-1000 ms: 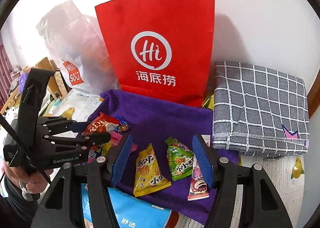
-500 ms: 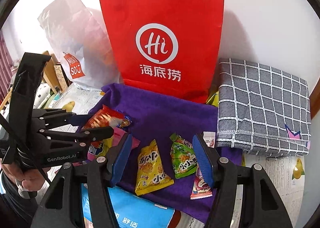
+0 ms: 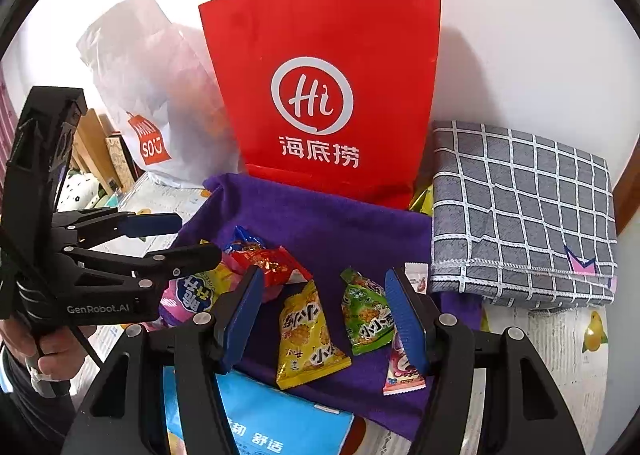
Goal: Organize snacks
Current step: 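Move both grippers back to the snack pile, right toward the pink strawberry packet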
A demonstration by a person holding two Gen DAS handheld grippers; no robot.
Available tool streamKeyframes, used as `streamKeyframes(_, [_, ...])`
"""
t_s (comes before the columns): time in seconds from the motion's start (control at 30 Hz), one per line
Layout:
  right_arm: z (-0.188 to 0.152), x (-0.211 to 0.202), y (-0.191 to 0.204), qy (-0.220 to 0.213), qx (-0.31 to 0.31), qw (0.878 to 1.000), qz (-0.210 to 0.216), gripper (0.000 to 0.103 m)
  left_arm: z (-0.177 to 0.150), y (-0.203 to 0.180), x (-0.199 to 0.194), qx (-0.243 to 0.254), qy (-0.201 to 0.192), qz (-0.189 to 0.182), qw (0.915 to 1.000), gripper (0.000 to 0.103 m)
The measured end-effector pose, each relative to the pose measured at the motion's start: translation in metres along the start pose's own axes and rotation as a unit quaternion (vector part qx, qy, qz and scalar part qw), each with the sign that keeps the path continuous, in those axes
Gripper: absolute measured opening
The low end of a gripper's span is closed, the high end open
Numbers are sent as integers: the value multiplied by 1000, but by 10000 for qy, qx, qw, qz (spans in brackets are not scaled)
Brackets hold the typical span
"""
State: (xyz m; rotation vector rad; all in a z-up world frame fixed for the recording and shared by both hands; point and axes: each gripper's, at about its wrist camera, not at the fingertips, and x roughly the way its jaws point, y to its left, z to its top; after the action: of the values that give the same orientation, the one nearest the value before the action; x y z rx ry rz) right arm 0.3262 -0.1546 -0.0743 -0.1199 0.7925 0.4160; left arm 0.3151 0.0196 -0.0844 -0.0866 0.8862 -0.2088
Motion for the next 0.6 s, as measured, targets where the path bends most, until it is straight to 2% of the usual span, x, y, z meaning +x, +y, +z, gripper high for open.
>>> streamKeyframes(0.13, [-6, -15, 5, -87, 161, 9998, 103, 62, 1, -4, -15, 108, -138, 21, 9998, 65])
streamKeyframes(0.23, [-15, -35, 6, -271, 322, 9991, 12, 62, 0, -11, -26, 216, -220, -52, 9995, 65])
streamKeyframes(0.47, [-45, -80, 18, -386, 345, 9977, -437, 62, -3, -35, -54, 618, -469, -58, 9970, 65])
streamKeyframes(0.6, [-71, -112, 22, -520, 516, 9948, -701, 62, -4, -43, -68, 670, -492, -156, 9964, 65])
